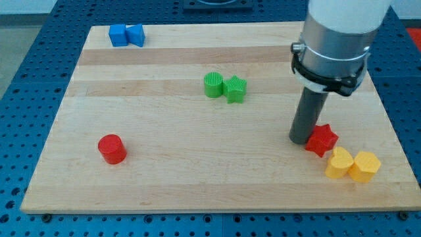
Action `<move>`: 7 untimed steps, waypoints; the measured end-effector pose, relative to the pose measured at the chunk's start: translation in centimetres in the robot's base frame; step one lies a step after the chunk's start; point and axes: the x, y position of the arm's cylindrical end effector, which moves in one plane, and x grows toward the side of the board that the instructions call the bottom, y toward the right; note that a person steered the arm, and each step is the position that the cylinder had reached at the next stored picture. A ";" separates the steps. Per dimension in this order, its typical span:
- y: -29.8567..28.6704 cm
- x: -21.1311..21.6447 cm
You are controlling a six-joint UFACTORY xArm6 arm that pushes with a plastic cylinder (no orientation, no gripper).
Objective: Slide the yellow hexagon to the yellow heart
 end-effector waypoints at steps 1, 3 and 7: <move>1.4 0.0; 4.0 0.0; -14.2 -2.3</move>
